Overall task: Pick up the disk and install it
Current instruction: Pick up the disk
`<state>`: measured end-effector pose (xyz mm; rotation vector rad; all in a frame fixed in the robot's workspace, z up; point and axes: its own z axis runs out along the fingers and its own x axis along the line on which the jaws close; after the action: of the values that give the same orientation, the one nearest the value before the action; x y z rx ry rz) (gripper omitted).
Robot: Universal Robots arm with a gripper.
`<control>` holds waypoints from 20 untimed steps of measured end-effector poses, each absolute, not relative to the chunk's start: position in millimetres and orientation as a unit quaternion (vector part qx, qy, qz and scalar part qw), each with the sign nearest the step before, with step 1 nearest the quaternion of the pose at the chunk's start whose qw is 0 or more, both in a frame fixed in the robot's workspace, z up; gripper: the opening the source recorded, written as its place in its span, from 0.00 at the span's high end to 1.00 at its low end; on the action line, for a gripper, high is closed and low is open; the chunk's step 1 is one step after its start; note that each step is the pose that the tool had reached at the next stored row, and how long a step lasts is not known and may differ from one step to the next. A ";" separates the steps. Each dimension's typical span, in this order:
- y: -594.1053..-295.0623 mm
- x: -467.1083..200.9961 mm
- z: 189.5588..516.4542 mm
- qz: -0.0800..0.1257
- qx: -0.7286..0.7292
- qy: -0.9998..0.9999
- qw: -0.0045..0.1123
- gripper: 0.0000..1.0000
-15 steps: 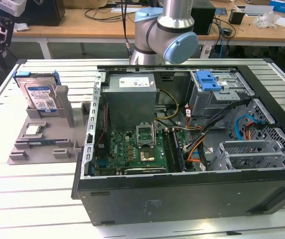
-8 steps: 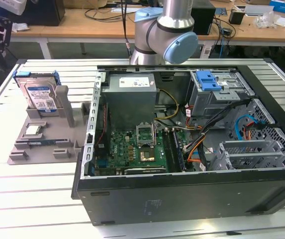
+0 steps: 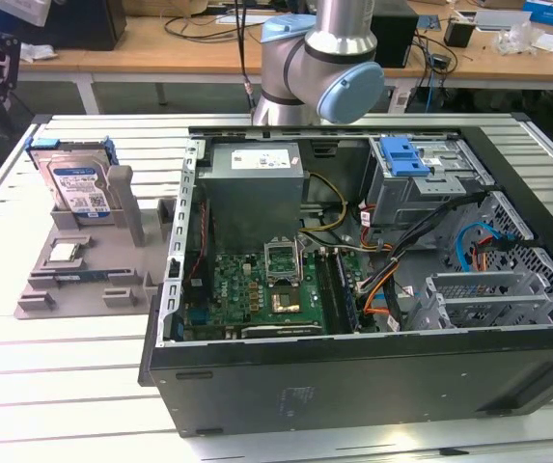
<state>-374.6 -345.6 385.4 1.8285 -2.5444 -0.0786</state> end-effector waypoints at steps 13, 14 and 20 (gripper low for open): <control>-345.5 -374.6 385.4 -0.025 0.639 -0.769 0.005 0.89; -345.5 -374.5 385.4 -0.025 0.645 -0.764 0.006 0.89; -345.5 -374.6 385.3 -0.025 0.666 -0.746 0.006 0.89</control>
<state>-374.6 -345.5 385.3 2.0826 -2.3341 -0.0769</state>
